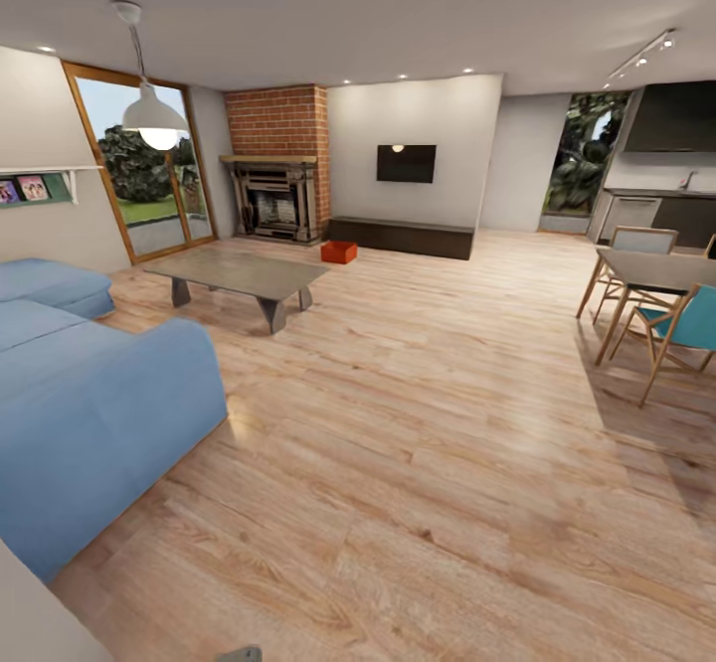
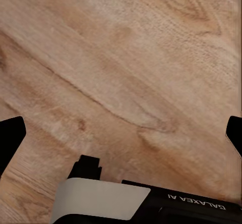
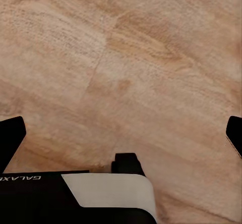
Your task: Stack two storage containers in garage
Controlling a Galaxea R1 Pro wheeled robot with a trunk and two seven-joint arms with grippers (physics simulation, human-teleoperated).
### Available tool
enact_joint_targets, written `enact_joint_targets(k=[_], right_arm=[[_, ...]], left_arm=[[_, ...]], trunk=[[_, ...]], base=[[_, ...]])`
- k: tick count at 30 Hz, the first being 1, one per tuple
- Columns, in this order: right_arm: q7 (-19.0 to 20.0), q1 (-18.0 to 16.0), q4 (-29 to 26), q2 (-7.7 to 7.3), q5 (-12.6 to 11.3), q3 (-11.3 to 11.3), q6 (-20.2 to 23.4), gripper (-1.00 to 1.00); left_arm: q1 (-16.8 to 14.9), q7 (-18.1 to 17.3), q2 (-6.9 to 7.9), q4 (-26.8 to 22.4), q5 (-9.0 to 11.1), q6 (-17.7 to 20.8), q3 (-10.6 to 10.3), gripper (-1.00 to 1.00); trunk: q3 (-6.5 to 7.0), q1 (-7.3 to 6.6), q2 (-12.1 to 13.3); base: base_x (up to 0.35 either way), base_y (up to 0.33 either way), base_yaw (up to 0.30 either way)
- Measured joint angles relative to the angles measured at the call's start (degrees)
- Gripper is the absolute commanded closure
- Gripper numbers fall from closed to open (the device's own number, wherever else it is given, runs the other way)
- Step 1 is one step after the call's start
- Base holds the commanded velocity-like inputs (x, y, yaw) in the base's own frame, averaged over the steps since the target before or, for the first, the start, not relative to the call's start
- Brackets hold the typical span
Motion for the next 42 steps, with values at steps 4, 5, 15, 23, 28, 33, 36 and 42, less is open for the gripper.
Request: enact_joint_targets(k=[4,5,15,23,28,33,36,42], right_arm=[[0.0,0.0,0.0,0.00,0.0,0.0,0.0,-1.00],[0.0,0.0,0.0,0.00,0.0,0.0,0.0,-1.00],[0.0,0.0,0.0,0.00,0.0,0.1,0.0,-1.00],[-0.1,0.0,0.0,0.05,-0.1,0.0,0.0,-1.00],[-0.1,0.0,0.0,0.15,-0.2,-0.2,0.0,-1.00],[-0.1,0.0,0.0,0.12,-0.3,-0.3,0.0,-1.00],[-0.1,0.0,0.0,0.12,-0.3,-0.3,0.0,-1.00],[-0.1,0.0,0.0,0.09,-0.2,-0.2,0.0,-1.00]], left_arm=[[0.0,0.0,0.00,0.0,0.0,0.0,0.0,-1.00],[0.0,0.0,0.00,0.0,0.0,0.0,0.0,-1.00],[0.0,0.0,-0.01,0.0,0.0,0.0,0.0,-1.00],[0.0,0.0,-0.07,0.0,0.0,0.0,0.0,-1.00],[0.0,0.0,-0.09,0.0,0.0,0.0,0.0,-1.00],[0.0,0.0,-0.09,0.0,0.0,0.0,0.0,-1.00],[0.0,0.0,-0.09,0.0,0.0,0.0,0.0,-1.00],[0.0,0.0,-0.05,0.0,0.0,0.0,0.0,-1.00]], trunk=[[0.00,0.00,0.0],[0.00,0.00,0.0],[0.00,0.00,0.0],[0.00,0.00,0.0],[0.00,0.00,0.0],[0.00,0.00,0.0],[0.00,0.00,0.0],[0.00,0.00,0.0]], base=[[0.338,0.000,0.000],[0.338,0.000,0.000],[0.338,0.000,0.000],[0.338,0.000,-0.038],[0.338,0.000,-0.251],[0.338,0.000,-0.260],[0.338,0.000,-0.237],[0.338,0.000,-0.183]])
